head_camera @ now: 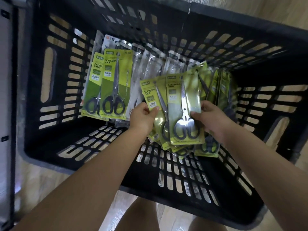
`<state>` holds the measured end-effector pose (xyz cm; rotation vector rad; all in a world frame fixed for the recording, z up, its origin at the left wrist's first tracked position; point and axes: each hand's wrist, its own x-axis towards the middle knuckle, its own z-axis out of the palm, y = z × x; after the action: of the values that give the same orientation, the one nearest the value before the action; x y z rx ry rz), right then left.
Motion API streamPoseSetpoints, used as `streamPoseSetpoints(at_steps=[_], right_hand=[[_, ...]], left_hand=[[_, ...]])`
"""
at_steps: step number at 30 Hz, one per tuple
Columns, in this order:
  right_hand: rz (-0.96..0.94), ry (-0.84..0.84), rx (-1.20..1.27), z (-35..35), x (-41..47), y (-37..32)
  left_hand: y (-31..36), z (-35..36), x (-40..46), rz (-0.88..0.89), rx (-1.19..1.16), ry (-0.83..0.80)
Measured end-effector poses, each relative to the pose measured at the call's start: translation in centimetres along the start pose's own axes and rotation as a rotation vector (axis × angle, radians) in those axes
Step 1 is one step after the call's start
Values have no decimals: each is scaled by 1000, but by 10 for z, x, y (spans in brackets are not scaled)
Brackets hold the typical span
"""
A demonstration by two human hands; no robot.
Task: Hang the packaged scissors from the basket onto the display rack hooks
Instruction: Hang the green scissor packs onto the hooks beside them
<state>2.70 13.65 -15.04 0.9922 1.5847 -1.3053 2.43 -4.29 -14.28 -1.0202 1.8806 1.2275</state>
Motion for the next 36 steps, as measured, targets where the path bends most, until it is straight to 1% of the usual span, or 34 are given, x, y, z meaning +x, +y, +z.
streamPoseSetpoints(at_steps=[3, 5, 10, 14, 17, 20, 22, 24, 26, 29, 33, 36], right_hand=[[35, -25, 110, 2, -14, 2], [57, -49, 157, 3, -28, 2], [25, -82, 202, 10, -74, -21], [-66, -167, 226, 15, -134, -70], [-175, -205, 164, 18, -193, -122], [-332, -259, 97, 23, -274, -183], [-449, -300, 39, 26, -340, -221], [-604, -283, -68, 28, -411, -259], [-757, -294, -125, 31, -486, -297], [-950, -305, -126, 33, -606, -345], [-1179, -363, -157, 46, -745, -378], [-1267, -399, -123, 67, -818, -383]], left_hand=[[-2, -11, -13, -103, -254, -31], [-2, -21, -22, -139, -353, -16], [7, -61, -60, -174, -530, -21], [39, -101, -111, -133, -691, -3], [78, -133, -161, -44, -785, 21], [125, -174, -222, 87, -843, 62], [161, -206, -273, 193, -896, 80], [202, -239, -332, 322, -959, 92], [240, -275, -394, 423, -1006, 119], [287, -338, -491, 570, -1015, 255], [316, -417, -618, 735, -1083, 375], [303, -460, -692, 818, -1155, 427]])
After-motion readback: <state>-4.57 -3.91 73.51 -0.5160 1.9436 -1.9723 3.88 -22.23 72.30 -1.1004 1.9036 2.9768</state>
